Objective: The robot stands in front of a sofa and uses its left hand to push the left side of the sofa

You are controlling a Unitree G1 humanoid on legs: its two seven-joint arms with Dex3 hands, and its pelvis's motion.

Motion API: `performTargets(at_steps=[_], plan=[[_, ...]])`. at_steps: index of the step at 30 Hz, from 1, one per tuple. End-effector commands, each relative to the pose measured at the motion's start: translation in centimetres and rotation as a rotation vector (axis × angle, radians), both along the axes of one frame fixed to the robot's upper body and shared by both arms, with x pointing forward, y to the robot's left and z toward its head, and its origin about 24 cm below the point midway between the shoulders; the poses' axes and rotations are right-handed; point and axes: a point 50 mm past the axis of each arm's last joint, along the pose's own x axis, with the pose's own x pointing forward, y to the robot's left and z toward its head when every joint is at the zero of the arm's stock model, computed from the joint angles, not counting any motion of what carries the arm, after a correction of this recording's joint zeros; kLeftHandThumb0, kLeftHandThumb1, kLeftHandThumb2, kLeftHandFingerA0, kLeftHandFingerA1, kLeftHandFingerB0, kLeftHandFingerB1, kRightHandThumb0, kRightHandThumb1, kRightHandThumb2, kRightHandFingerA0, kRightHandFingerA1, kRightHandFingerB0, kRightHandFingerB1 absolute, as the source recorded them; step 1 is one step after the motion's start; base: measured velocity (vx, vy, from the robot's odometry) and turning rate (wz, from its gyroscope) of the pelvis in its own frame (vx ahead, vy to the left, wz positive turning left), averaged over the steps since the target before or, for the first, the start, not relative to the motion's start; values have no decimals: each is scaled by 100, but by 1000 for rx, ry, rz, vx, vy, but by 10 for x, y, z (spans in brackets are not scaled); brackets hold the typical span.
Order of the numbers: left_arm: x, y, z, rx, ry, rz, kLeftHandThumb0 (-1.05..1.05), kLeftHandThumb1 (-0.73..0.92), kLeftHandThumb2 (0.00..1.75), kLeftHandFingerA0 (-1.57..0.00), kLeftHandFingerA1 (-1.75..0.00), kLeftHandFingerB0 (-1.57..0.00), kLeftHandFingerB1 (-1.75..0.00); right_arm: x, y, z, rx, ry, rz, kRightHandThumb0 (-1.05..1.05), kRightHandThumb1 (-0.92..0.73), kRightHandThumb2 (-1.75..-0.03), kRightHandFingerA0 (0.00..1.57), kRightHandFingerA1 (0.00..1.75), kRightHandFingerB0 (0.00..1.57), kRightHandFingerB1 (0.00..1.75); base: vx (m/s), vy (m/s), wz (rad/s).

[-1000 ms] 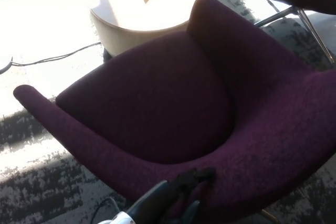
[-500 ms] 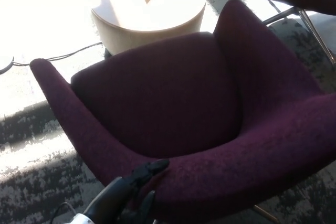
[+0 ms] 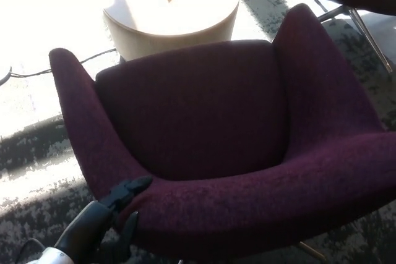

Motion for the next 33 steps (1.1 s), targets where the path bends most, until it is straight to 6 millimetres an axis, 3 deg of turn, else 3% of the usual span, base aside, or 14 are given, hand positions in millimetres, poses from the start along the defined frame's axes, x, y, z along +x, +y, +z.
performTargets(at_steps=[1, 6, 7, 9, 13, 14, 15, 16, 19, 20, 28, 30, 31, 33], plan=[[-14, 26, -11, 7, 89, 24, -93, 83, 123, -7, -31, -6, -15, -1, -3, 1, -3, -1, -8, -63, -65, -102, 39, 57, 23, 47, 0, 0, 0], [-15, 32, -12, 7, 96, 36, -92, 84, 123, -7, -30, -6, -15, -1, -4, 0, 4, 7, -15, -62, -65, -101, 39, 56, 24, 47, 0, 0, 0], [-18, 46, -13, 18, 114, 77, -91, 83, 122, -8, -31, -7, -17, -3, -4, 0, -6, 8, -1, -64, -66, -102, 38, 56, 23, 47, 0, 0, 0], [-20, 54, -14, 14, 111, 99, -91, 83, 122, -7, -32, -7, -16, -4, -4, -1, -10, 15, 4, -64, -65, -102, 38, 56, 22, 46, 0, 0, 0], [-20, 56, -14, 7, 106, 101, -91, 83, 121, -7, -32, -7, -17, -4, -4, -1, -12, 15, 5, -63, -65, -101, 38, 56, 22, 46, 0, 0, 0], [-24, 63, -17, 8, 126, 129, -79, 74, 118, -1, -36, 0, -24, -6, -4, -2, -14, 21, 0, -66, -66, -102, 37, 55, 23, 46, 0, 0, 0], [-25, 64, -18, 7, 129, 131, -90, 82, 121, -8, -33, -7, -17, -6, -3, -2, -13, 20, -3, -65, -66, -101, 37, 55, 23, 46, 0, 0, 0], [-25, 66, -18, 11, 127, 135, -79, 75, 119, -1, -37, 0, -24, -5, -4, -2, -27, 24, 5, -64, -66, -102, 38, 55, 22, 46, 0, 0, 0], [-25, 66, -18, 10, 125, 135, -79, 75, 119, -1, -37, 0, -24, -5, -4, -2, -30, 24, 6, -64, -66, -102, 38, 55, 22, 46, 0, 0, 0], [-26, 68, -19, 1, 126, 144, -90, 81, 120, -8, -32, -7, -19, -6, -4, -2, -25, 25, 4, -64, -65, -102, 38, 55, 22, 46, 0, 0, 0], [-30, 78, -21, 9, 125, 171, -90, 83, 121, -7, -31, -7, -20, -5, -2, -3, -2, 30, -7, -62, -64, -101, 38, 56, 23, 47, 0, 0, 0], [-35, 81, -23, 25, 134, 178, -77, 77, 121, 0, -34, 0, -27, -8, -2, -3, -5, 30, -4, -63, -64, -101, 38, 56, 23, 46, 0, 0, 0], [-37, 83, -24, 34, 137, 175, -88, 83, 122, -7, -31, -7, -21, -8, -1, -3, -3, 30, -3, -64, -65, -101, 38, 56, 23, 46, 0, 0, 0], [-41, 84, -27, 17, 148, 190, -83, 78, 118, -6, -36, -5, -26, -10, -1, -3, -14, 31, 12, -64, -66, -102, 37, 55, 22, 46, 0, 0, 0]])
